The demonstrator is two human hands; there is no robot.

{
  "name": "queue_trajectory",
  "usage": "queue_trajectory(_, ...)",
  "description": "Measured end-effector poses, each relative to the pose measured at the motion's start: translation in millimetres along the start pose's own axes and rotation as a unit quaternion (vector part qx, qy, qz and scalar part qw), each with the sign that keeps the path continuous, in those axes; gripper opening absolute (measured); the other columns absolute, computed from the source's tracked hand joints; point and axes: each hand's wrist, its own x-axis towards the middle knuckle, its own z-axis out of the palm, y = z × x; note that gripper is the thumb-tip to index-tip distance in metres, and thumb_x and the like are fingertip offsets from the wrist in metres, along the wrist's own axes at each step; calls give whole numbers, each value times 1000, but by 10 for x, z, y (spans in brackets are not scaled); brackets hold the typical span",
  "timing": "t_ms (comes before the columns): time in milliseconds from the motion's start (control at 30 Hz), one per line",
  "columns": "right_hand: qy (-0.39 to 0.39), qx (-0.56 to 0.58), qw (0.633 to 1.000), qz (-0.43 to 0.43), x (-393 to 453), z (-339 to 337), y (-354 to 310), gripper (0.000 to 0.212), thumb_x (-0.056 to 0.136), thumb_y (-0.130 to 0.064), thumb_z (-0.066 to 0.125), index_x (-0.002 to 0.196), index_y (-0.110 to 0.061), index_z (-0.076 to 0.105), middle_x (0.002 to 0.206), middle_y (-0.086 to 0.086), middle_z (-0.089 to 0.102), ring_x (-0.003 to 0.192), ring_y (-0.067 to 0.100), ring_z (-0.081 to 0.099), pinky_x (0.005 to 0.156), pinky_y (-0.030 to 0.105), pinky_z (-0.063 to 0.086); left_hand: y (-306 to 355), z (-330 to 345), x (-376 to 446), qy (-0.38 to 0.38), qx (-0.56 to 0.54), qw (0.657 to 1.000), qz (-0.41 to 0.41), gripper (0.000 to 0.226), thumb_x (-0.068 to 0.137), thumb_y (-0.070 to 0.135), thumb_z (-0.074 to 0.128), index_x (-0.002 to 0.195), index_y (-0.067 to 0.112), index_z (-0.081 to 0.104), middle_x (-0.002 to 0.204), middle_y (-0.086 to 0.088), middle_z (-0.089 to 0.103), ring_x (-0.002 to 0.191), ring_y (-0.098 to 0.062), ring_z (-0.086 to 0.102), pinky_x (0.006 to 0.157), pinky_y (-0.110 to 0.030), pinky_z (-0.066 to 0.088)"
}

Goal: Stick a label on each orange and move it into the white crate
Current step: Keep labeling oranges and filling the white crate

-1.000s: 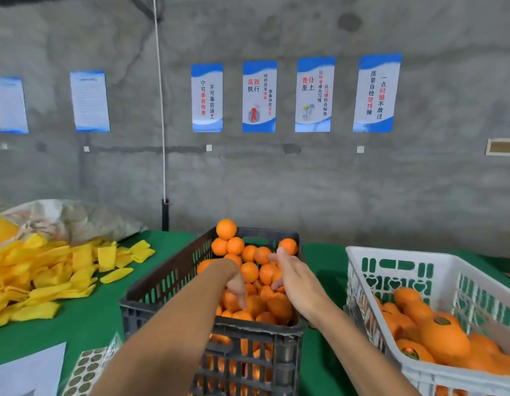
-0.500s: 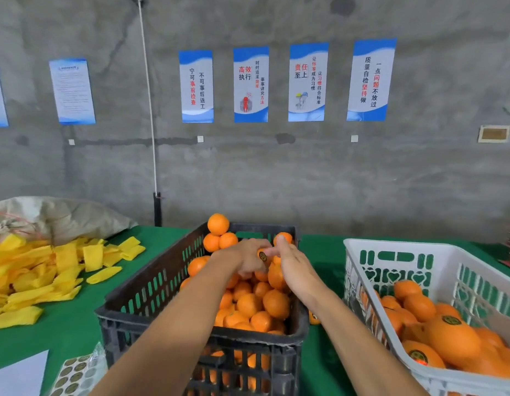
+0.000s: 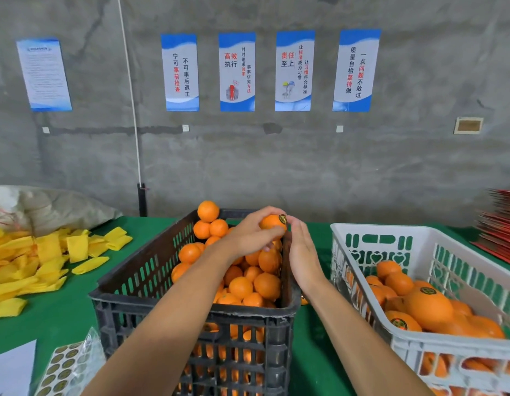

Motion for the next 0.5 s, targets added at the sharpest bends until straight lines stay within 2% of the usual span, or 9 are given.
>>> queue_trajectory(100,16,9,1000,-4,-2,10,23,41,113,-39,26,141,-27,53,134,-9,57,126,2,53,114,35,41,22,29,22,21,7,1000,9,27,102,46,58,126,35,64,105,-7,74,79,-28,75,72,-37,64)
queue_trajectory(200,12,6,1000,4,8,22,35,43,112,-41,27,145,-28,52,139,-7,56,131,6,52,117,39,40,2,52,29,53,13,998,24,23,104,45,56,121,33,66,102,-6,74,75,-30,76,70,-40,65)
queue_trajectory(233,7,1,1000,5,8,22,38,43,112,-43,28,145,-30,52,142,-7,55,132,7,52,117,37,40,-3,61,37,61,7,998,23,21,104,44,56,119,34,66,104,-5,74,74,-29,76,68,-38,65)
queue_trajectory(333,12,-27,1000,7,-9,4,43,36,111,-45,32,141,-37,50,149,-5,51,128,-1,51,107,19,39,-6,74,50,68,-16,998,2,15,102,39,60,117,38,64,109,-4,68,76,-28,75,61,-29,61)
queue_trajectory(367,19,-31,999,16,-18,-4,49,39,111,-44,34,147,-36,43,155,-3,45,133,2,49,108,19,36,-1,77,55,68,-27,997,-9,20,101,38,60,120,42,61,109,-3,65,77,-27,75,61,-28,60)
queue_trajectory(433,11,-45,999,28,-49,-30,44,57,110,-36,40,162,-30,18,168,-2,23,150,12,31,120,29,26,7,92,72,63,-48,997,-22,33,99,35,59,129,47,54,109,0,59,79,-21,73,65,-30,62)
queue_trajectory(500,-31,-88,996,-7,-63,-56,18,72,106,-20,47,164,-32,6,171,-7,8,155,13,19,126,39,22,18,117,93,64,-64,995,-29,39,99,35,60,136,41,51,115,0,58,88,-15,71,72,-35,64)
